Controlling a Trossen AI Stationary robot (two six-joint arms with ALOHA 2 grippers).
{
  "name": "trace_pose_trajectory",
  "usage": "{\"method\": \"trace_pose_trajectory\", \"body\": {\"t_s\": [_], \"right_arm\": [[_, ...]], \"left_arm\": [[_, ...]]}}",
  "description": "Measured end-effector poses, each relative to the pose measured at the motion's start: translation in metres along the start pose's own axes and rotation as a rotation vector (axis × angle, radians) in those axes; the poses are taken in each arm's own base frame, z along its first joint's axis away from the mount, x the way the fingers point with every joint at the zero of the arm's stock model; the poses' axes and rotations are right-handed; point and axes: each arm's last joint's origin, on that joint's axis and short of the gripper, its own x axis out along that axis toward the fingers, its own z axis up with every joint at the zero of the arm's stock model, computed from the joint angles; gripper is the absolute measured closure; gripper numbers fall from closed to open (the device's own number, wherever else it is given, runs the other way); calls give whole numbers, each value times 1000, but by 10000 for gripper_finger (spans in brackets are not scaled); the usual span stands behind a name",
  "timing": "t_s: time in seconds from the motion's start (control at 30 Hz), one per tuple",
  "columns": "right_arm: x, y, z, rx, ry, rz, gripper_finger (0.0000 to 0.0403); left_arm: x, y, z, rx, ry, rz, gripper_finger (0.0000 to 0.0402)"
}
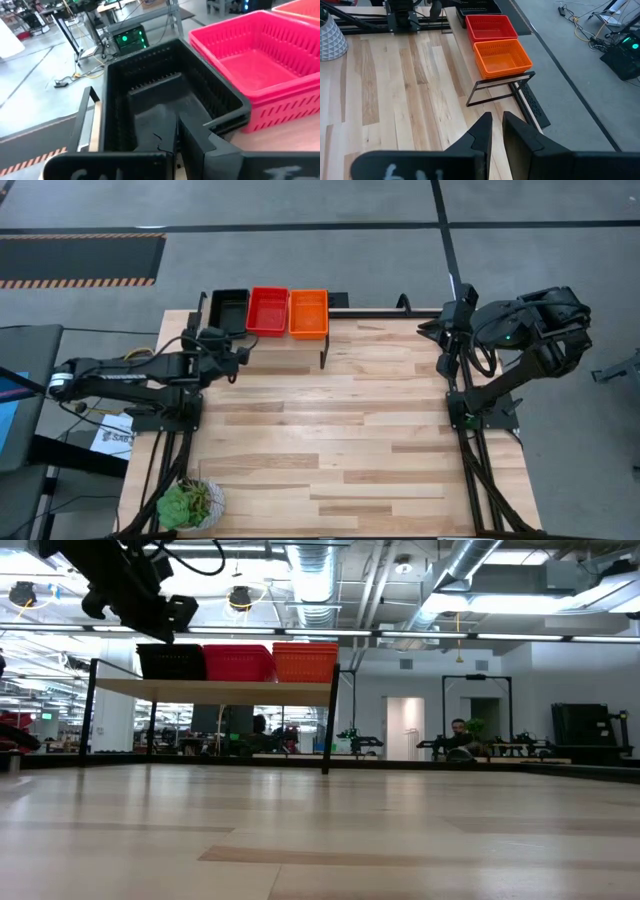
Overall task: Stack baskets on shelf by color
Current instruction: Return to Home Position
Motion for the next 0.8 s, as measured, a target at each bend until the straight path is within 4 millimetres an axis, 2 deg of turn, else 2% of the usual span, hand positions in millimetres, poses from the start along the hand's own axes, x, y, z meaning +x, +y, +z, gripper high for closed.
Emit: {"method": "trace_pose_trajectory", "body": {"t_s": [0.33,0.43,0.63,0.8], "right_arm": [[0,0,0,0,0,0,333],[0,0,0,0,0,0,333],[0,0,0,0,0,0,333],[0,0,0,-12,-4,2,333]], "left_arm": [[-1,2,-1,-63,7,-3,395],[-7,5,7,-96,-32,-20,395],[-20,24,28,-113,-110,-17,395],[-34,46,49,-311,-132,-151,395]]}}
